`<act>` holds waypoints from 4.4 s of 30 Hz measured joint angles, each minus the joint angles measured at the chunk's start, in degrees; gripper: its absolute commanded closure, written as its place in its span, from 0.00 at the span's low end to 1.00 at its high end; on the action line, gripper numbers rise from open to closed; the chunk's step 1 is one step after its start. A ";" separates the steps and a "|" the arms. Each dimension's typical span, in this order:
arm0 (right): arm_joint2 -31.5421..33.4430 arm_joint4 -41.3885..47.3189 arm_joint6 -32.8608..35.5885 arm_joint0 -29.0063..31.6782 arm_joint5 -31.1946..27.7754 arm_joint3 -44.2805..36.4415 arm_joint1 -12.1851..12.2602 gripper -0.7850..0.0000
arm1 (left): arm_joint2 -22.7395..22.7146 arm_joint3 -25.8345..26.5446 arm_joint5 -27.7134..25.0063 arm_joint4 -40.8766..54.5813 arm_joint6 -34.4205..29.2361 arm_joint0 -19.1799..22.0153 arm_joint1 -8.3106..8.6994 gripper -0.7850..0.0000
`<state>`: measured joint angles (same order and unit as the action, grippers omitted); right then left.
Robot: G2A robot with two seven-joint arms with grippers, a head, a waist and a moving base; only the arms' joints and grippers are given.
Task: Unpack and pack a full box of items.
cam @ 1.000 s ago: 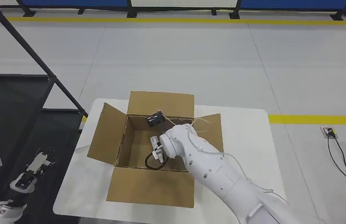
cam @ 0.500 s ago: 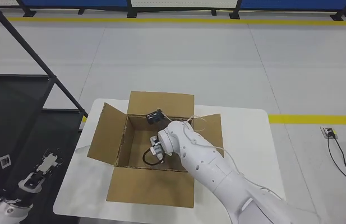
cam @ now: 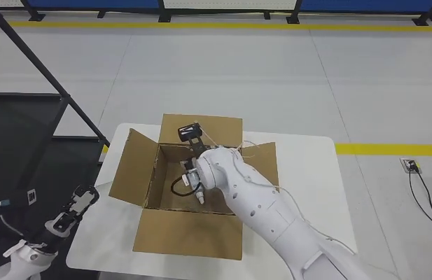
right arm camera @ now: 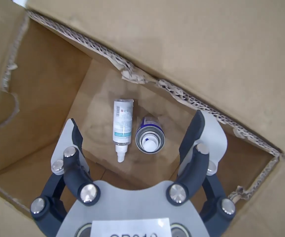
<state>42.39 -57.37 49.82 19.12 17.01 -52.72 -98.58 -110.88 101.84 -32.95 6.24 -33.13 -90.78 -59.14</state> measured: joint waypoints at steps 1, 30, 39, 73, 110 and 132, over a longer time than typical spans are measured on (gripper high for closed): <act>1.13 -1.20 0.21 1.61 0.34 -3.44 0.76 0.00 | 0.66 0.11 0.17 -0.60 -0.04 0.38 0.00 0.00; 50.99 14.08 15.91 38.39 -20.41 -50.19 13.56 0.00 | 17.41 5.72 6.35 -12.60 -1.58 6.90 -0.44 0.00; 50.91 25.40 23.84 30.75 -31.50 -36.27 15.21 0.00 | 22.62 3.29 9.08 -15.86 -1.06 10.97 -0.76 0.00; 21.74 34.86 14.03 9.73 -47.25 -3.97 14.29 0.00 | 29.22 -3.00 13.32 -16.61 0.42 17.01 -1.40 0.00; 25.17 28.63 -3.43 16.47 -45.83 -16.07 17.42 0.00 | 4.81 -6.30 0.10 -2.80 -22.05 0.69 2.43 0.00; 19.74 32.30 -24.57 -0.67 -40.25 22.23 12.41 0.00 | 13.02 -4.25 -1.30 12.91 -36.92 0.59 8.61 0.00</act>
<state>62.13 -25.07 25.25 18.44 -23.24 -30.49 -86.17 -97.85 97.59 -34.25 19.15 -70.04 -90.19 -50.53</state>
